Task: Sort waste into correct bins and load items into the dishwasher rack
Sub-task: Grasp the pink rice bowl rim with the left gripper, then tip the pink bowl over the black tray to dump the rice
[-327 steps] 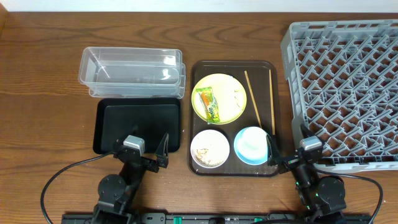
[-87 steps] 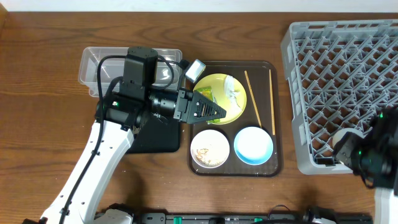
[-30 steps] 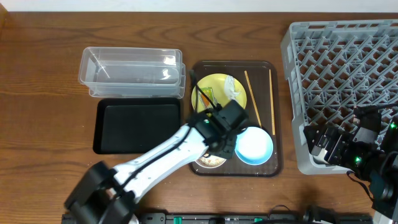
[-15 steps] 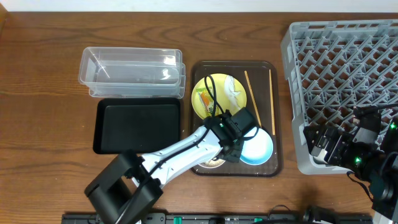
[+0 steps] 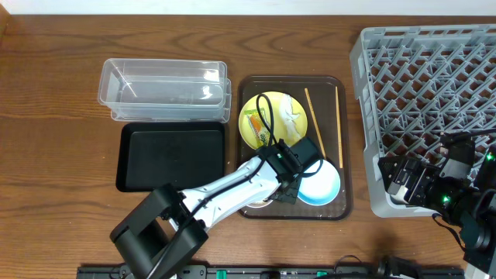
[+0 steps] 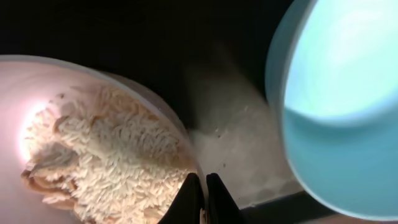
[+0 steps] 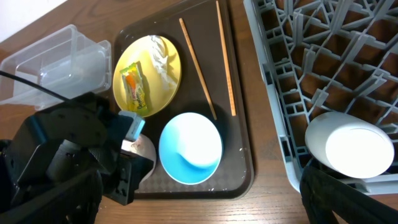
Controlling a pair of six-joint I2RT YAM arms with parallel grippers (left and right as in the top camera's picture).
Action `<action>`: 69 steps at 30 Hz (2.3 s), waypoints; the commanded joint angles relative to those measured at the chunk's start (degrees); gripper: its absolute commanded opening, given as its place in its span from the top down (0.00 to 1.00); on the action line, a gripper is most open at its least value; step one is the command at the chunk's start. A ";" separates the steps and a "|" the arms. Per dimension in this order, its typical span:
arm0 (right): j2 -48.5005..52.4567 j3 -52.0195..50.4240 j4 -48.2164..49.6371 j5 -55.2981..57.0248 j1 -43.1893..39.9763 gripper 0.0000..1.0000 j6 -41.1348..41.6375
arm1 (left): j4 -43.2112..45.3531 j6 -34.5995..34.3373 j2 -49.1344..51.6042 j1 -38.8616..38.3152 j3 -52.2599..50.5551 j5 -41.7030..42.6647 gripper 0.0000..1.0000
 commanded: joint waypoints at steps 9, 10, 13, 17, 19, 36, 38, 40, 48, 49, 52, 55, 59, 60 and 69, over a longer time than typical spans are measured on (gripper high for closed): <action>-0.07 0.44 0.00 0.66 -0.42 0.01 -0.83 | -7.93 4.37 -19.41 11.02 4.33 14.21 0.94; -0.07 0.44 0.00 0.68 -0.42 0.01 -0.83 | -8.15 5.92 -21.49 13.60 4.31 17.86 0.94; -0.07 0.44 -0.02 1.31 -0.42 0.02 -0.81 | -9.94 10.21 -25.77 22.01 4.28 28.41 0.94; -0.07 0.44 -0.02 1.51 -0.42 0.01 -0.83 | -13.49 19.39 -27.65 34.99 2.91 43.08 0.94; -0.07 0.44 -0.04 1.49 -0.42 0.02 -0.81 | -14.91 25.57 -27.36 40.89 0.94 50.36 0.94; -0.09 0.44 -0.44 1.68 -0.42 0.02 -0.83 | -13.66 48.37 -14.99 67.41 -12.50 82.55 0.94; -0.09 0.44 -0.44 1.70 -0.42 0.02 -0.85 | -13.66 48.68 -12.81 67.87 -12.50 83.78 0.94; -0.09 0.44 -0.42 1.70 -0.42 0.02 -0.85 | -13.64 48.72 -10.91 67.95 -12.50 83.97 0.94; -0.09 0.44 -0.35 1.73 -0.42 0.02 -0.85 | -11.76 49.92 -6.73 68.17 -12.50 83.95 0.94; -0.09 0.44 -0.37 1.73 -0.42 0.02 -0.85 | -12.41 49.94 -6.71 68.19 -12.50 85.11 0.94; -0.09 0.44 -0.42 1.73 -0.42 0.01 -0.85 | -10.60 49.94 -6.71 68.28 -12.50 85.22 0.94; -0.09 0.44 -0.35 1.70 -0.42 0.01 -0.85 | -13.18 48.48 -6.73 68.52 -12.48 85.83 0.94; -0.09 0.44 -0.44 1.70 -0.42 0.02 -1.29 | -12.87 52.48 -6.78 68.83 -12.50 83.32 0.94; -0.09 0.44 -0.24 1.73 -0.42 0.02 -1.29 | -11.72 49.96 -6.73 69.20 -12.50 81.96 0.94; -0.09 0.44 0.00 1.70 -0.42 0.01 -1.27 | -14.45 49.81 -7.15 71.08 -12.50 85.90 0.94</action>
